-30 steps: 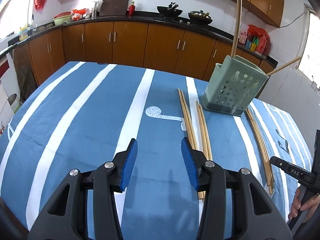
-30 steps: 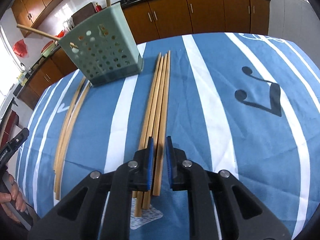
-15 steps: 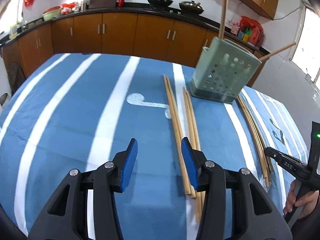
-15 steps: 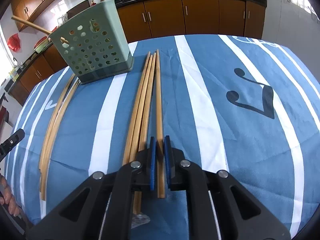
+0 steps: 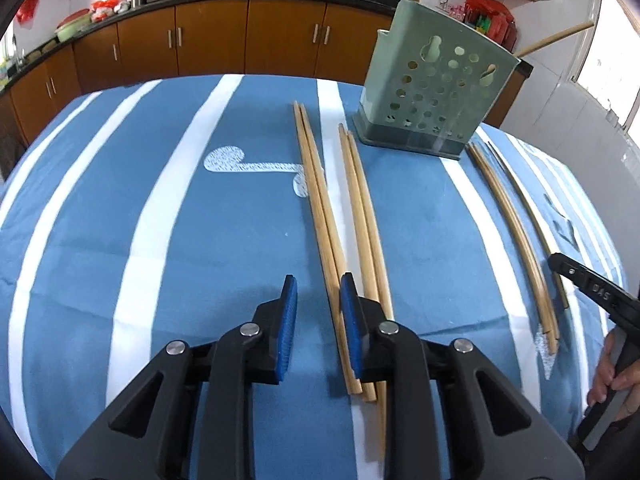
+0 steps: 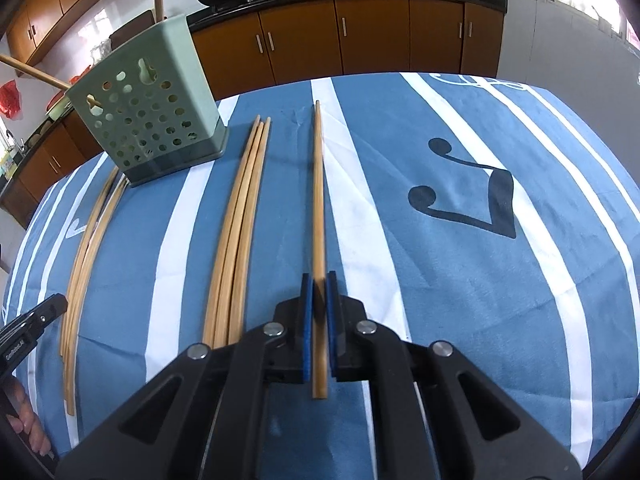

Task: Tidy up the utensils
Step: 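Close the right gripper on a chopstick while the left gripper grasps another chopstick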

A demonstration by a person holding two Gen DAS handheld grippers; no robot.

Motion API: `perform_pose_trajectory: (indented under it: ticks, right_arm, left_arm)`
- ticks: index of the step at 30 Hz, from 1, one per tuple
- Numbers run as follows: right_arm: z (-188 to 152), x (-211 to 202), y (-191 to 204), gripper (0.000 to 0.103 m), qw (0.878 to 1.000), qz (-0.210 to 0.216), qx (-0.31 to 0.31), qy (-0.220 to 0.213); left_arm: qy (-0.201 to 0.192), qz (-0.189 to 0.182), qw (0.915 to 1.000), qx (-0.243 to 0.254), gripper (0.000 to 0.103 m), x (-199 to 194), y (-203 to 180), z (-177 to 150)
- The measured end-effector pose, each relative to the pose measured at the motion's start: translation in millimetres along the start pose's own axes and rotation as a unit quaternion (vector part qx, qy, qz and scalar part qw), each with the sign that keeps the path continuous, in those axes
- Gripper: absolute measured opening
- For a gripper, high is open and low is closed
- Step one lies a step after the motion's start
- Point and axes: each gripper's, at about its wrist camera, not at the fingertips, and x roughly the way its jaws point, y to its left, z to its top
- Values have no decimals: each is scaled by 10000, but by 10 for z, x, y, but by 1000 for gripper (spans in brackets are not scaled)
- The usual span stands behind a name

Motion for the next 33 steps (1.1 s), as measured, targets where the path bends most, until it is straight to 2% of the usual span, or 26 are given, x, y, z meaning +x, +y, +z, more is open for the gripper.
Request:
perform_pose_trajectory:
  ticks: [7,12,16,18,20,23,27,30,33]
  right_arm:
    - [-19,-7,42,8,9998,-92,-165,-49]
    - [-43,-27,57,12,9999,71,-149,-50]
    - [-43,-27,78,12,9998,43,-210,-62]
    - [-42,-22,90,12,9996,15,-260,-76]
    - [-44,-21,99,9,9994,-30,-327,-98]
    - [-20,-9,80,8,9993,-70,-338,-117]
    - [4,5,46,8,9995,-34,-292,-135]
    - [-15,-2,55,9,9992,36,-358,-146]
    - [-36,-2,66,10,9990,0,-404,-200]
  left_arm:
    - [-33,431,9990,108,19,73,27,71]
    - [-105,364,9992,121,20,88,-34,75]
    - [-175,497,9981,325,19,98,-104,55]
    - [-181,506,9983,223,10,91,-66,62]
    - [-179,481,9987,51,8,78,18,74]
    - [-198,635,9974,-294,8,42,219,89]
    - [-163,386,9975,-575,7,15,377,94]
    - [-175,134,9984,-520,8,1,388,63]
    - [-222,148,9988,-406,9,0,363,41]
